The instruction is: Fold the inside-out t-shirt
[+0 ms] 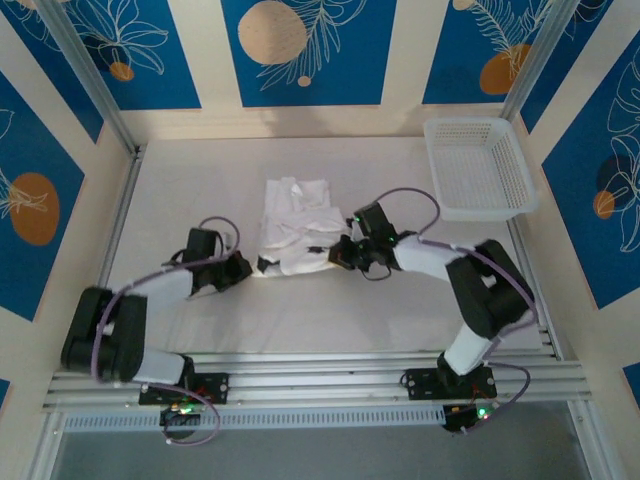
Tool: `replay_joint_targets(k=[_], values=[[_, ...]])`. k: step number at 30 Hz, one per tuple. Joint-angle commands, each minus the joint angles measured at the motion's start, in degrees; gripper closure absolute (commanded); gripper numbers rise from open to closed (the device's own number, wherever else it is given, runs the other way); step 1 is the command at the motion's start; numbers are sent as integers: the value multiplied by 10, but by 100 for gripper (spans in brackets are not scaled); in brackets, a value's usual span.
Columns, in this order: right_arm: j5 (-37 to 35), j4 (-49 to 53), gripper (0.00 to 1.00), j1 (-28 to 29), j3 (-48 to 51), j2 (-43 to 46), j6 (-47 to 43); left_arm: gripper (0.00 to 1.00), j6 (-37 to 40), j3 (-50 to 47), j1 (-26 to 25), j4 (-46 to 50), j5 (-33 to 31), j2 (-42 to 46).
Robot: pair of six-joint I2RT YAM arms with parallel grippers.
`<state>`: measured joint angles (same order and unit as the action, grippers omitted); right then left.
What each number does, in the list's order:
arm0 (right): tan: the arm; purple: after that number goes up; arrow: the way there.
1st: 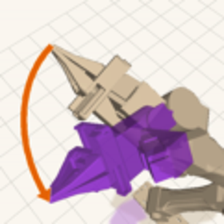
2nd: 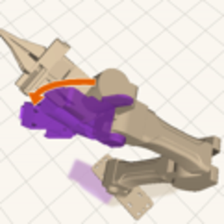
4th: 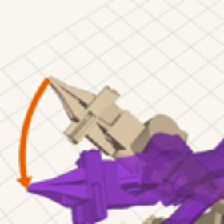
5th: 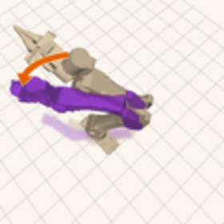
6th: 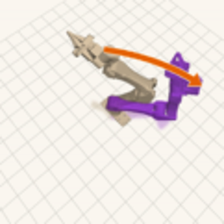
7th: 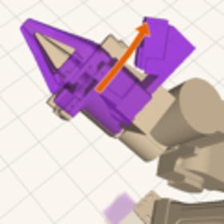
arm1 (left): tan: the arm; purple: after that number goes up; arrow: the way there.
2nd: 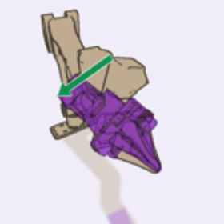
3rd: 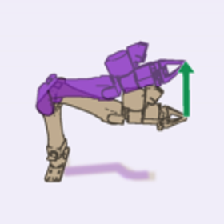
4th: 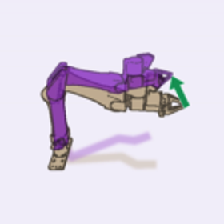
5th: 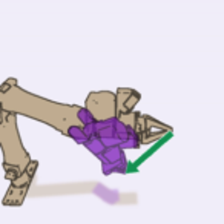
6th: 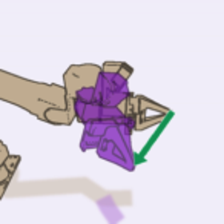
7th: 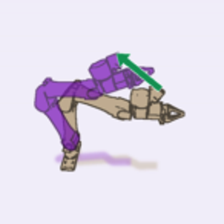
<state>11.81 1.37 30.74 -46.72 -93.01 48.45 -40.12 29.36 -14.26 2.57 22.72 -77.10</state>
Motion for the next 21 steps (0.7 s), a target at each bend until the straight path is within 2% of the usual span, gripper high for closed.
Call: replay_joint_targets(k=[1, 3, 4, 5, 8, 11, 13, 16, 21], values=[[-9, 8, 86, 19, 96, 70, 6, 86, -54, -56, -67, 62, -49, 91], [-11, 27, 64, 23, 130, 119, 9, 61, -95, -81, -92, 76, -62, 150], [-17, 46, 59, 23, 138, 146, 8, 54, -107, -84, -102, 90, -70, 180], [-27, 68, 56, 21, 141, 168, 7, 52, -112, -82, -111, 105, -78, 204], [-56, 112, 55, -8, 147, 243, 17, 52, -124, -56, -143, 141, -104, 251], [-61, 96, 55, -60, 158, 279, 25, 52, -119, -30, -163, 149, -110, 231], [-45, 86, 54, -87, 144, 254, 18, 52, -113, -15, -166, 127, -101, 190], [-25, 75, 54, -98, 111, 196, 3, 52, -112, 7, -170, 84, -97, 130], [12, 18, 55, -99, 90, 115, 13, 54, -107, 45, -173, 45, -143, 53]])
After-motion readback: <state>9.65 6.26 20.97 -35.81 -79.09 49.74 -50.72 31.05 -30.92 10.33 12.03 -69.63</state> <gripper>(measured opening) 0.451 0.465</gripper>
